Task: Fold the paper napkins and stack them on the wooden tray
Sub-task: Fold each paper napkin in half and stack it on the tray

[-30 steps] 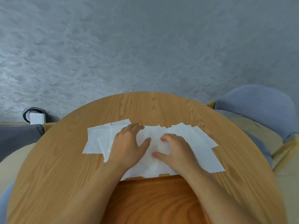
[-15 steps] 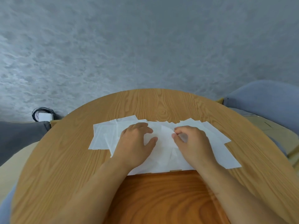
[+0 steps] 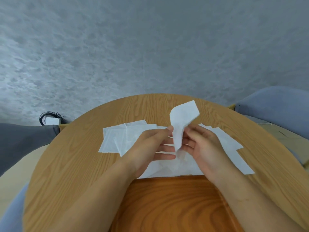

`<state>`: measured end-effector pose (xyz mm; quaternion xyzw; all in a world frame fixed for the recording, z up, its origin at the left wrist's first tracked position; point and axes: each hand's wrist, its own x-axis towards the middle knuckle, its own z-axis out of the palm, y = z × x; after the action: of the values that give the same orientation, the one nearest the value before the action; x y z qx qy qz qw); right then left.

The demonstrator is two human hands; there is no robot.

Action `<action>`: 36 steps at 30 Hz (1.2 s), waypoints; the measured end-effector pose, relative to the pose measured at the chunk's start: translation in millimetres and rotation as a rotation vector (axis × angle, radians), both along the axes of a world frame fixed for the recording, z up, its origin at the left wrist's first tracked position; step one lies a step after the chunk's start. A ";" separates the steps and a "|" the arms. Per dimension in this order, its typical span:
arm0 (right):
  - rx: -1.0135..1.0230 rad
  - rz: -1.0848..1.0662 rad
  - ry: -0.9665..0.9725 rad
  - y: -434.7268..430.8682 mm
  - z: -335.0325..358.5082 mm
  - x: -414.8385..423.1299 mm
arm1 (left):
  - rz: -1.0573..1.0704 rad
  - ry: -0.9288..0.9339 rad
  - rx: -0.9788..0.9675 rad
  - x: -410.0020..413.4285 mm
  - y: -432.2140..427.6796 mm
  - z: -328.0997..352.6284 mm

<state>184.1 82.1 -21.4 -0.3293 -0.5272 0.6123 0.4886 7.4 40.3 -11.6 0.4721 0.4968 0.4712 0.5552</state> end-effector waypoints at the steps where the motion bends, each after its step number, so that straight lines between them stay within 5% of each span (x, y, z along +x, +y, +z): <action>1: 0.013 0.027 -0.009 -1.7 -0.5 -1.6 | 0.017 0.007 0.008 -0.4 0.2 -0.6; 10: 0.041 -0.006 -0.130 -0.6 1.5 -1.0 | 0.225 0.077 0.052 -4.1 5.1 -6.9; 16: 0.127 -0.462 -0.109 0.9 -0.8 1.5 | 0.445 0.038 0.027 -7.0 7.3 -5.8; 22: 0.196 -0.143 -0.351 -4.7 -8.0 -15.3 | 0.367 0.115 0.216 -1.9 4.6 -7.2; 27: 0.179 -0.101 -0.345 -6.4 -3.3 -11.6 | 0.171 0.206 0.341 6.5 2.4 -7.3; 32: 0.092 -0.182 -0.321 -1.5 -0.8 -1.5 | 0.347 0.294 0.380 -1.0 3.4 -3.9; 36: -0.013 0.003 -0.226 -4.6 6.6 2.7 | 0.287 0.279 0.269 -11.5 3.5 1.3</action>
<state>186.8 77.5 -14.8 -0.3987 -0.5754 0.5754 0.4230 -4.1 43.8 -10.3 0.5270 0.5635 0.5372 0.3408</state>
